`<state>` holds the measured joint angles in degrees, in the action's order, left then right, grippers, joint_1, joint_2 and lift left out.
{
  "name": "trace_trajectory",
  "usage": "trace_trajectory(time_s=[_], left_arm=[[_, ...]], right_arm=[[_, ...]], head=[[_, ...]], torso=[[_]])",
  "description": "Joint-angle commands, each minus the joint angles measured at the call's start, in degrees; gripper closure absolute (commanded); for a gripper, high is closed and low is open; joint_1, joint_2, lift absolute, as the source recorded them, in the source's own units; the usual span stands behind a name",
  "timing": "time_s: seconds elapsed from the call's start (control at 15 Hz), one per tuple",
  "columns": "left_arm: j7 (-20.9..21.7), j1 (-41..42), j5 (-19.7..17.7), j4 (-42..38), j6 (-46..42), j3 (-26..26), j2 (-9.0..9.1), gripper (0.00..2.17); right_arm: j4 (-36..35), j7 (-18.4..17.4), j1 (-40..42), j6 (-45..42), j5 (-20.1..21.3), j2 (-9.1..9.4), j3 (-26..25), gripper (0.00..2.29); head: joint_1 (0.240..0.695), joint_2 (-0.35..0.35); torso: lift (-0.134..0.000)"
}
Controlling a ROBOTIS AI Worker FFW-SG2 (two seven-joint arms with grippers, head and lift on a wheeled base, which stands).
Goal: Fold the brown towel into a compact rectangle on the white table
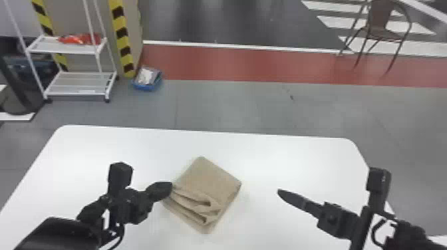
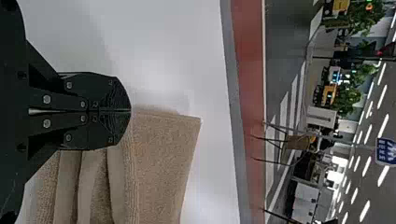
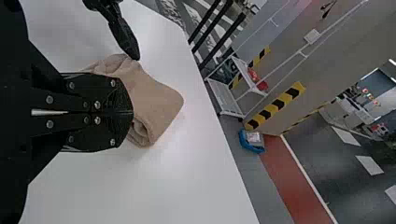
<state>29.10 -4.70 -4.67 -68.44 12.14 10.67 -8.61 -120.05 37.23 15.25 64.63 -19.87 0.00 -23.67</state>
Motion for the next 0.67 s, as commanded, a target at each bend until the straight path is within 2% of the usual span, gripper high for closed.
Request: trace_trajectory(time_s=[0.0, 0.13, 0.6], left_arm=[[0.25, 0.31, 0.36, 0.15, 0.30, 0.14, -0.26, 1.83], [0.52, 1.63, 0.36, -1.43, 1.71, 0.06, -0.53, 1.83], [2.71, 14.46, -2.19, -21.56, 14.02, -1.17, -1.14, 1.83]], right_arm=[[-0.01, 0.04, 0.04, -0.16, -0.34, 0.05, -0.06, 1.68], [-0.01, 0.12, 0.04, -0.51, -0.34, 0.05, 0.29, 1.68], [-0.01, 0.39, 0.04, -1.04, -1.57, 0.05, 0.11, 1.68]], head=[[0.695, -0.134], [0.695, -0.135], [0.695, -0.161]], torso=[[0.000], [0.000], [0.000]])
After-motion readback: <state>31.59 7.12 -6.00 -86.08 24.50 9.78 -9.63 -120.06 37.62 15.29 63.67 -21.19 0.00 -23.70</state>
